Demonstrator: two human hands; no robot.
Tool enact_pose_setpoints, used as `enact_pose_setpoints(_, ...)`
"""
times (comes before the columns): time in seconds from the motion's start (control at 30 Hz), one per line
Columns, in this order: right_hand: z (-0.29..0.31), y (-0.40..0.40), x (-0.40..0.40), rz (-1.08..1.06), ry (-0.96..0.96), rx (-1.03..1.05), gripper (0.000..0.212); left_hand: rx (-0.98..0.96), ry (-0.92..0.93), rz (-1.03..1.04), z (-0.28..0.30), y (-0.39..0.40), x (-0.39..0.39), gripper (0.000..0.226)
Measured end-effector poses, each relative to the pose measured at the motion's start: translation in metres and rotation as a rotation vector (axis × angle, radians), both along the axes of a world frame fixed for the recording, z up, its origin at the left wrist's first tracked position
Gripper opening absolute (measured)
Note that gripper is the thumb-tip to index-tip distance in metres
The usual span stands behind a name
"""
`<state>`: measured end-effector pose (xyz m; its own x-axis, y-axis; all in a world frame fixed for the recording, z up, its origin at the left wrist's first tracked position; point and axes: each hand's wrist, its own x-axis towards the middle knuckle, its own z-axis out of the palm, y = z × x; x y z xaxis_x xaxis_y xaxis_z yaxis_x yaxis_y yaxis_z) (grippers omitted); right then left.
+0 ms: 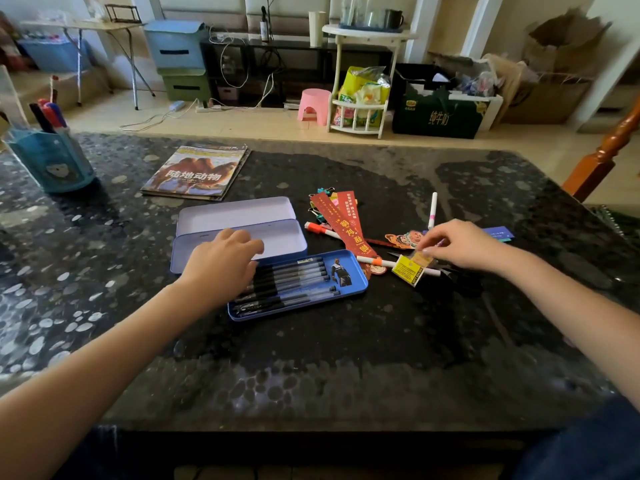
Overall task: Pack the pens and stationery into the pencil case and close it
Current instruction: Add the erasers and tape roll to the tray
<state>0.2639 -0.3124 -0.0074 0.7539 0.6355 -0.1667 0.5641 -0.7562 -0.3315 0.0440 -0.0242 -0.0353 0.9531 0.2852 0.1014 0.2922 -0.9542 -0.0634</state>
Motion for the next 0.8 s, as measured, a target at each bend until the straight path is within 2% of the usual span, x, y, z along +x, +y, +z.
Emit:
enact_pose_setpoints(0.1, -0.005, 0.006, -0.006, 0.078, 0.018, -0.005, 0.019, 0.02, -0.058, -0.096, -0.004, -0.015, 0.002, 0.031)
enact_pose_setpoints(0.27, -0.013, 0.009, 0.0, 0.056, -0.017, -0.044, 0.045, -0.077, -0.038, -0.105, -0.01, -0.026, 0.005, 0.043)
enact_pose_setpoints(0.4, -0.018, 0.01, -0.001, 0.057, 0.015, -0.031, 0.045, -0.165, -0.04, -0.07, -0.008, -0.025, 0.007, 0.044)
enact_pose_setpoints(0.57, -0.021, 0.01, -0.003, -0.004, 0.064, 0.002, 0.035, -0.209, -0.046, -0.072, -0.009, -0.027, 0.005, 0.044)
enact_pose_setpoints(0.67, -0.021, 0.018, -0.006, 0.012, -0.047, -0.012, 0.038, -0.258, -0.032, -0.085, -0.008, -0.026, 0.007, 0.042)
enact_pose_setpoints(0.8, -0.015, 0.06, -0.013, 0.048, -0.1, 0.153, 0.044, -0.329, -0.024, -0.08, -0.005, -0.024, 0.009, 0.037)
